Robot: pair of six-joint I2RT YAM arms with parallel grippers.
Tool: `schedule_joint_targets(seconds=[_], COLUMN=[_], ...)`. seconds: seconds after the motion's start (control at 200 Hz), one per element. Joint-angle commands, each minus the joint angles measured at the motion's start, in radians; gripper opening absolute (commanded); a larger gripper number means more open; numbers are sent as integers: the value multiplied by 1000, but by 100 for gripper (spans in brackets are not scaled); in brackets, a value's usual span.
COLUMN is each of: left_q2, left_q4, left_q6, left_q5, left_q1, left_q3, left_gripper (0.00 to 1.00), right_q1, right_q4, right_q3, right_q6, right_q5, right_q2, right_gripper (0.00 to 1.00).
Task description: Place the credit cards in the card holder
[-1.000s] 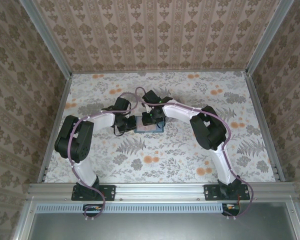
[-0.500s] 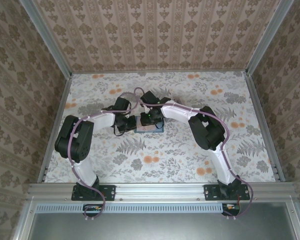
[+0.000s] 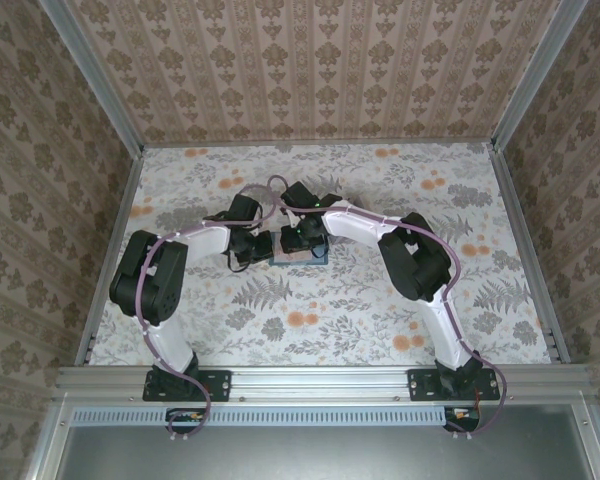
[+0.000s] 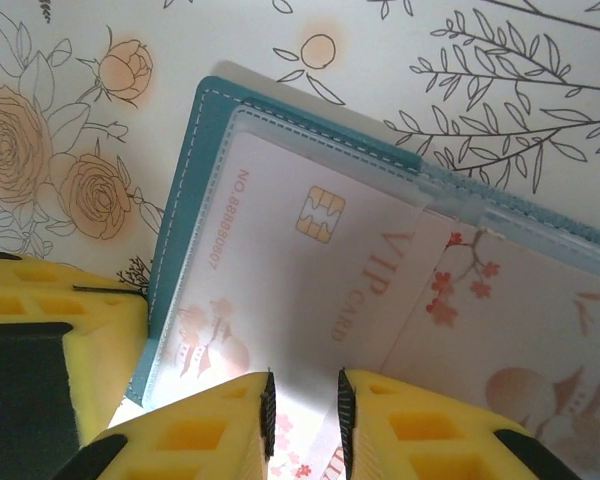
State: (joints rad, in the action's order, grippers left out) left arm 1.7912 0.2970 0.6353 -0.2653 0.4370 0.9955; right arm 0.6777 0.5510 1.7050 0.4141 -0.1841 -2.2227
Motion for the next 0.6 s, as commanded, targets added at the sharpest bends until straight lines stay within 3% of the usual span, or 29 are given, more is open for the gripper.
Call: schedule_joint_targets(seconds=[0.0,0.595], left_q2=[97,100], left_q4=[8,19], left_q6=[1,-6], left_q5=[-6,-20], left_q1=[26,25], left_q3=[-64,-42], left_gripper=[6,6], right_q1=[-7,-76], right_q4=[60,47], right_q3=[-30,-170], right_q6=[-20,-13], right_q5=[61,21], right_q2=[34,171], right_gripper=[26,27])
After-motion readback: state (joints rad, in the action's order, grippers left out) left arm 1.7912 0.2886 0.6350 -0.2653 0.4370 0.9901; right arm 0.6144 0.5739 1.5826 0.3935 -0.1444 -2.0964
